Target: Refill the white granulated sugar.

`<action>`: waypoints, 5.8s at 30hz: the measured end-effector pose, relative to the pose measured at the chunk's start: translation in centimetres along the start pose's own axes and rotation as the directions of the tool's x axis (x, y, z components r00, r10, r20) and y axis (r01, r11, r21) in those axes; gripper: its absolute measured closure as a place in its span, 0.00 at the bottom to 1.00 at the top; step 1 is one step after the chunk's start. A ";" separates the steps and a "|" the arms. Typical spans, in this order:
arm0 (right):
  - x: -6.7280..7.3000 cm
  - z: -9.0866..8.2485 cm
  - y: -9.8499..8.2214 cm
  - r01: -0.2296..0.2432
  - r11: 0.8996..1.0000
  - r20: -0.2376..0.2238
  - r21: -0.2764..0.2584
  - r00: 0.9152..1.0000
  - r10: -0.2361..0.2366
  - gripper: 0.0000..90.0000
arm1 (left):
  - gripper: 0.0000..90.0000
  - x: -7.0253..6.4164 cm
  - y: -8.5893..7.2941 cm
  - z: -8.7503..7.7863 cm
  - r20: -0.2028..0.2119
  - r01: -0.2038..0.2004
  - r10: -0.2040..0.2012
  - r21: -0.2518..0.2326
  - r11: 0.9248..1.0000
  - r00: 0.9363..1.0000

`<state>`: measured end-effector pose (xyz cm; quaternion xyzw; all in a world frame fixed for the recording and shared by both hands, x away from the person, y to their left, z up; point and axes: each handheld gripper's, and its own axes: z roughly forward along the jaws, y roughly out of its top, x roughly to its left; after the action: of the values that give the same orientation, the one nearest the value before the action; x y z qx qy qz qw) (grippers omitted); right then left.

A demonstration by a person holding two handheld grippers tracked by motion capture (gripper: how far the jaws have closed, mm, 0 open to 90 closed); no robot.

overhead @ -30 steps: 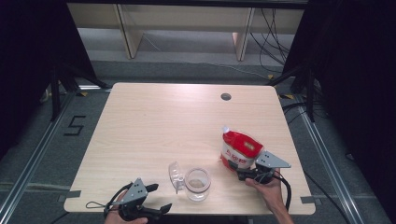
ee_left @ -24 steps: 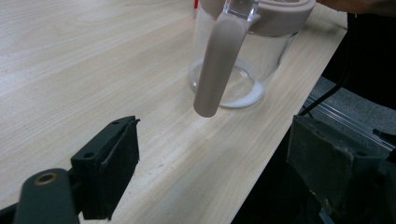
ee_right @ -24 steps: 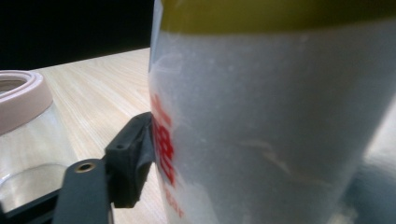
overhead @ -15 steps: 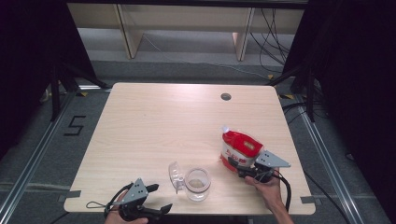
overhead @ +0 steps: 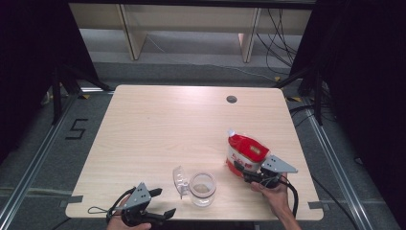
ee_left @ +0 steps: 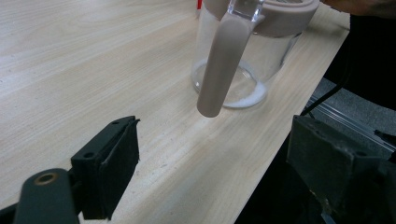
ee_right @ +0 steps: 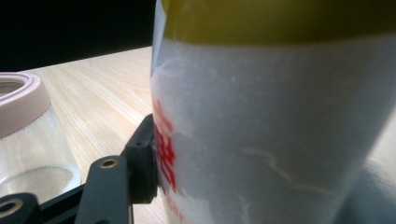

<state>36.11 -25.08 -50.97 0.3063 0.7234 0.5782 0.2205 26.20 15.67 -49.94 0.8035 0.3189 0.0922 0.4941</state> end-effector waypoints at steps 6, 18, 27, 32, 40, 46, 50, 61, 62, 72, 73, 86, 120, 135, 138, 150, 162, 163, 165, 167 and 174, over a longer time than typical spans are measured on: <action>0.0 -0.1 0.1 0.020 1.000 -0.002 0.011 1.000 -0.020 0.47 | 0.18 -0.2 0.0 0.0 0.001 0.020 -0.020 -0.004 1.000 1.000; 0.5 -0.4 0.1 -0.012 1.000 0.001 0.003 1.000 0.012 0.48 | 0.18 -0.2 0.0 0.1 0.004 0.023 -0.023 -0.008 1.000 1.000; 0.4 -0.6 0.2 -0.009 1.000 -0.019 0.002 1.000 0.009 0.48 | 0.18 0.1 0.0 -0.1 0.003 -0.015 0.014 0.004 1.000 1.000; 0.3 -0.6 0.1 -0.007 1.000 -0.028 -0.004 1.000 0.007 0.48 | 0.18 0.0 0.0 -0.1 0.001 0.002 -0.002 0.005 1.000 1.000; 0.5 -0.6 0.0 -0.001 1.000 -0.006 -0.003 1.000 0.001 0.48 | 0.18 -0.2 0.0 0.1 0.006 0.003 -0.003 -0.013 1.000 1.000; 0.3 -0.5 -0.3 0.005 1.000 -0.019 -0.029 1.000 -0.005 0.47 | 0.18 -0.2 0.0 0.1 0.005 -0.003 0.003 -0.010 1.000 1.000; 0.4 -0.4 -0.4 -0.004 1.000 -0.007 -0.017 1.000 0.004 0.46 | 0.18 -0.3 -0.1 0.1 0.004 0.019 -0.019 -0.007 1.000 1.000; 0.4 0.2 -0.4 -0.035 0.997 -0.002 -0.071 0.999 0.035 0.45 | 0.18 -0.3 -0.1 0.1 -0.005 -0.001 0.001 0.020 1.000 1.000; 0.4 0.2 -0.4 -0.032 0.997 -0.001 -0.073 0.999 0.032 0.46 | 0.18 -0.3 -0.1 0.1 -0.004 -0.001 0.001 0.020 1.000 1.000; 0.5 -0.1 0.1 -0.040 0.998 0.015 -0.054 0.999 0.041 0.50 | 0.18 -0.3 0.0 0.0 0.006 0.009 -0.009 0.002 1.000 1.000; 0.5 -0.1 0.2 -0.034 0.998 0.005 -0.054 0.999 0.034 0.50 | 0.18 -0.3 -0.1 0.1 0.006 0.009 -0.009 0.003 1.000 1.000; 1.0 -1.1 0.7 -0.011 0.996 0.029 -0.086 0.999 0.013 0.51 | 0.18 -0.2 -0.1 0.1 0.002 0.008 -0.008 0.004 1.000 1.000; 5.3 -6.0 3.3 0.191 0.977 -0.006 -0.097 0.981 -0.192 0.52 | 0.18 -0.1 -0.1 0.0 -0.012 0.007 -0.007 -0.003 1.000 1.000; 6.5 -6.6 3.3 0.290 0.954 -0.009 -0.078 0.957 -0.291 0.52 | 0.18 -0.1 -0.1 0.0 -0.010 0.006 -0.006 0.000 1.000 1.000; 6.8 -6.7 3.4 0.335 0.940 -0.014 -0.062 0.942 -0.336 0.52 | 0.18 0.0 -0.1 -0.1 -0.019 -0.008 0.008 0.018 1.000 1.000; 7.5 -6.4 3.6 0.433 0.901 -0.017 -0.010 0.901 -0.433 0.52 | 0.18 -0.1 -0.1 0.0 -0.013 0.002 -0.002 0.009 1.000 1.000; 7.5 -6.2 3.8 0.504 0.863 0.012 0.029 0.863 -0.505 0.52 | 0.18 0.2 0.0 -0.1 -0.009 -0.032 0.032 0.016 0.999 0.999; 7.5 -6.2 3.9 0.501 0.865 0.009 0.023 0.865 -0.502 0.52 | 0.18 0.2 0.0 -0.1 -0.009 -0.031 0.032 0.017 0.999 0.999; 7.5 -6.2 3.9 0.505 0.863 0.008 0.022 0.863 -0.505 0.52 | 0.18 0.0 -0.1 0.0 -0.012 -0.002 0.003 0.011 1.000 1.000; 7.4 -6.3 4.0 0.523 0.852 0.004 0.030 0.852 -0.524 0.52 | 0.18 0.0 0.0 0.0 -0.013 -0.003 0.003 0.013 1.000 1.000; 7.6 -6.4 4.0 0.582 0.811 0.012 0.056 0.812 -0.583 0.52 | 0.18 0.1 0.0 -0.1 -0.016 -0.007 0.007 0.016 1.000 1.000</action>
<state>27.17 -23.66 -45.31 0.0838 0.7934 0.4602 0.3895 26.20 15.79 -49.91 0.8078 0.3209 0.0979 0.4847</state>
